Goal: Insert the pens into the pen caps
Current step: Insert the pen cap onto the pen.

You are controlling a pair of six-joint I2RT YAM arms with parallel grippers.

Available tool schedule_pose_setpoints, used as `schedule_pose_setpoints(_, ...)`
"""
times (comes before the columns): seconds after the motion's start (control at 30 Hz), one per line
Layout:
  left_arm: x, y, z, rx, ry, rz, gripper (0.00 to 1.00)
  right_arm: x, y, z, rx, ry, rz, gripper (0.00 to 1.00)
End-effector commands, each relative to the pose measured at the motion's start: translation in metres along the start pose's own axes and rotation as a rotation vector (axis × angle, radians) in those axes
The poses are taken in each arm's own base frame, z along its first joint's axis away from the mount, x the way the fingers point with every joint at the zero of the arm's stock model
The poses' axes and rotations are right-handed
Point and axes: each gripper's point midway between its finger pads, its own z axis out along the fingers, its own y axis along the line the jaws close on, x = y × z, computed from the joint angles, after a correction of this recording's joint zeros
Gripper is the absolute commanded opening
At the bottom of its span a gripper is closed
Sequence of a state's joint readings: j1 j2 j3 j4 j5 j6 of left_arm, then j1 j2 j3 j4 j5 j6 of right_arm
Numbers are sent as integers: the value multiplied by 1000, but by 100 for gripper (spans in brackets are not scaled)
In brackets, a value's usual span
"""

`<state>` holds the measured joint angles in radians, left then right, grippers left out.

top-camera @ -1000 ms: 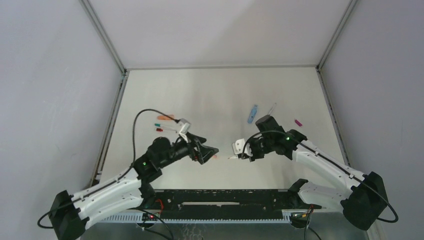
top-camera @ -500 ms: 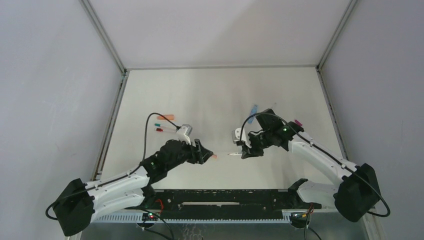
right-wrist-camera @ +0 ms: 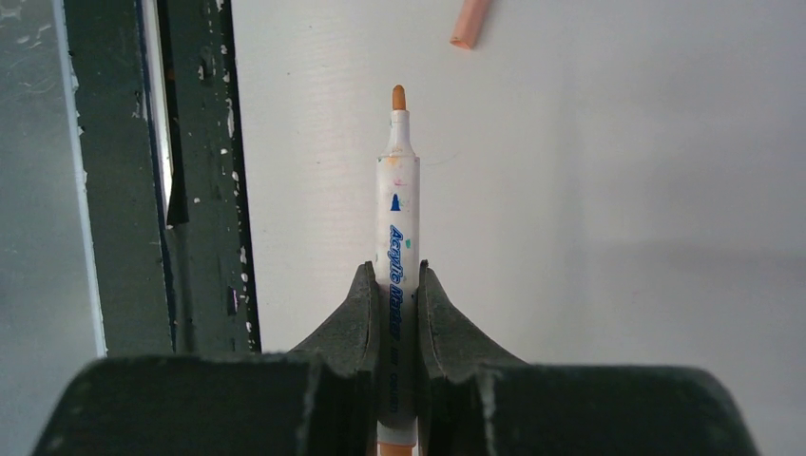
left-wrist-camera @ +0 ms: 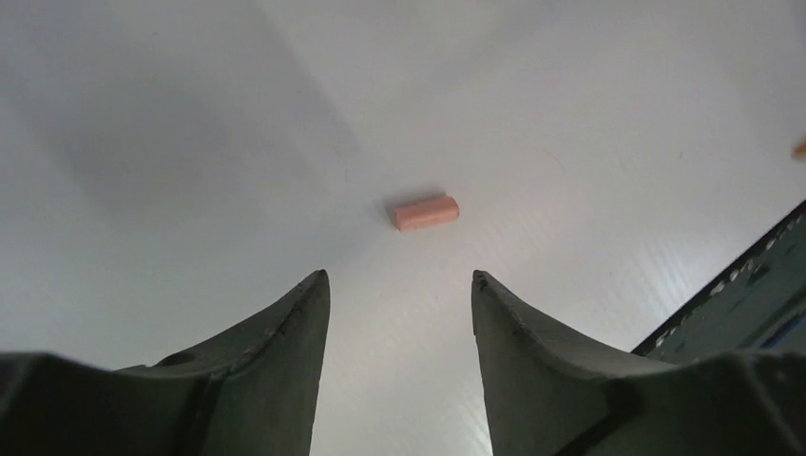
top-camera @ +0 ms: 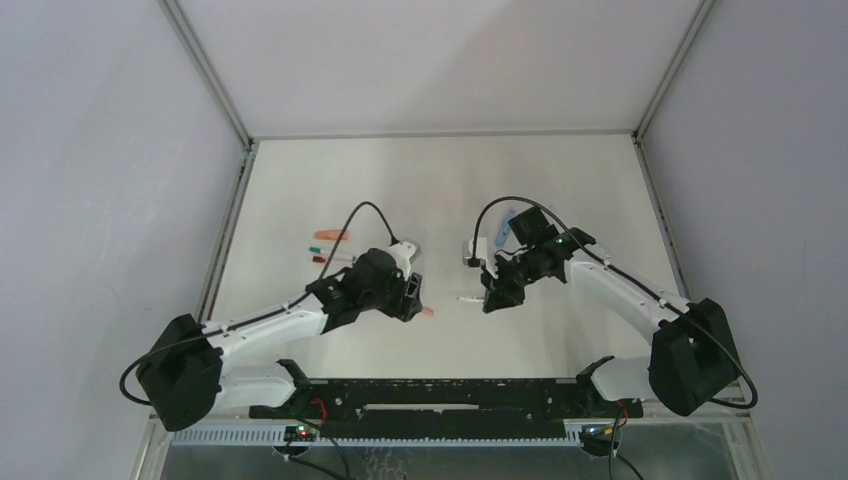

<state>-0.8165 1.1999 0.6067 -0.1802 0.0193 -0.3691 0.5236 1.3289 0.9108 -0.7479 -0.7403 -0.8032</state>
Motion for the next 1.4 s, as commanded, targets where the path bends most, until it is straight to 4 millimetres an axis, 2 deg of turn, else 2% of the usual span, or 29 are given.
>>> schedule_pose_setpoints(0.0,-22,-23,-10,137,-100,376,62,-19,-5,-22,54,-65,-23,0)
schedule_pose_setpoints(0.17,-46,-31,-25,189,-310,671,66,-25,-5,-39,84,-117,-39,0)
schedule_pose_setpoints(0.3,-34,-35,-23,256,-354,948,66,-28,-4,-49,96,-154,-44,0)
schedule_pose_setpoints(0.4,-13,-32,-8,297,-318,1036,66,-28,-3,-53,91,-170,-45,0)
schedule_pose_setpoints(0.57,4,-31,8,347,-272,1053,65,-27,-1,-53,81,-173,-45,0)
schedule_pose_setpoints(0.73,5,-32,12,407,-289,1023,64,-27,0,-52,73,-173,-46,0)
schedule_pose_setpoints(0.93,19,-27,32,461,-197,997,58,-27,0,-52,69,-173,-47,0)
schedule_pose_setpoints(1.07,20,-20,40,463,-148,986,53,-27,1,-51,63,-174,-44,0)
schedule_pose_setpoints(1.23,17,-14,43,461,-154,975,53,-26,3,-50,52,-174,-39,0)
schedule_pose_setpoints(1.37,19,-19,43,497,-150,978,53,-25,2,-49,48,-171,-37,0)
